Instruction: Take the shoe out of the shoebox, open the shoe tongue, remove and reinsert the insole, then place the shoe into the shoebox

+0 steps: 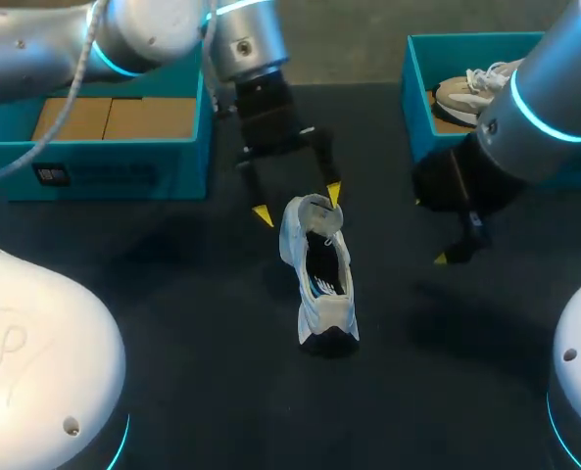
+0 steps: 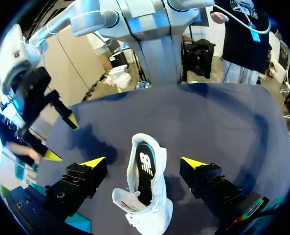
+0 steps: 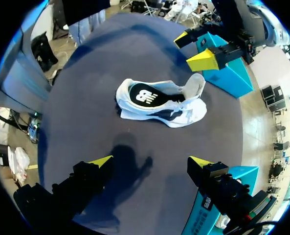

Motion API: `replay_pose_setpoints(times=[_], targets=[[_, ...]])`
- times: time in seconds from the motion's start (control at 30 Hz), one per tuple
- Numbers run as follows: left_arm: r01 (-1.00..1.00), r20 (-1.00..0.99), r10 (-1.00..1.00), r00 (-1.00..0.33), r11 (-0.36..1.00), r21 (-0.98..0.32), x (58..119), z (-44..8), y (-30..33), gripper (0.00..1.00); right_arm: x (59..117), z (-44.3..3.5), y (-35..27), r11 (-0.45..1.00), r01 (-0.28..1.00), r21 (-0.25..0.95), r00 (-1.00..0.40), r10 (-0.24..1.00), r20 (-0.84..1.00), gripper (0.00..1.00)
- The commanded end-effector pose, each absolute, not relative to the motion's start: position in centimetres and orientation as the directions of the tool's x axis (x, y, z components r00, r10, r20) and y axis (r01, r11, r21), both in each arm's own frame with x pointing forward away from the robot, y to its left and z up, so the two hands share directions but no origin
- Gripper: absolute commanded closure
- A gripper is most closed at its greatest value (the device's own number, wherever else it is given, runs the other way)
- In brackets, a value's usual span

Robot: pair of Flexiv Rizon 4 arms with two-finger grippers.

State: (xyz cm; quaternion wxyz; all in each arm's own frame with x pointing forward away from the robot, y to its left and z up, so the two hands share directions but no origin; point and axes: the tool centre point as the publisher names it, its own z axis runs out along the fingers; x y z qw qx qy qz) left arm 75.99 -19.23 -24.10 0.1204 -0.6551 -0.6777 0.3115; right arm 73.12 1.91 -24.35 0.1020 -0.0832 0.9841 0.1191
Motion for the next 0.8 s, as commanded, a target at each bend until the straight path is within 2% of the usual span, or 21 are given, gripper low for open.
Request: replay_pose_setpoints(times=[0.03, 0.4, 0.8], targets=[[0.824, -0.161, 0.985, -0.07, -0.034, -0.566, 75.9, -23.9, -19.8, 0.0, 72.2, -21.3, 0.5, 0.958, -0.189, 0.215, -0.967, -0.143, -0.212, 0.0], [0.824, -0.161, 0.985, -0.07, -0.034, -0.566, 75.9, -23.9, -19.8, 0.0, 71.5, -19.0, -1.5, 0.965, -0.132, 0.228, -0.981, -0.095, -0.168, 0.0], [0.83, -0.145, 0.988, -0.058, -0.033, -0.556, 75.4, -23.9, -20.0, 0.0, 71.0, -16.1, -4.4, 0.987, -0.049, 0.15, -0.991, -0.029, -0.134, 0.0]])
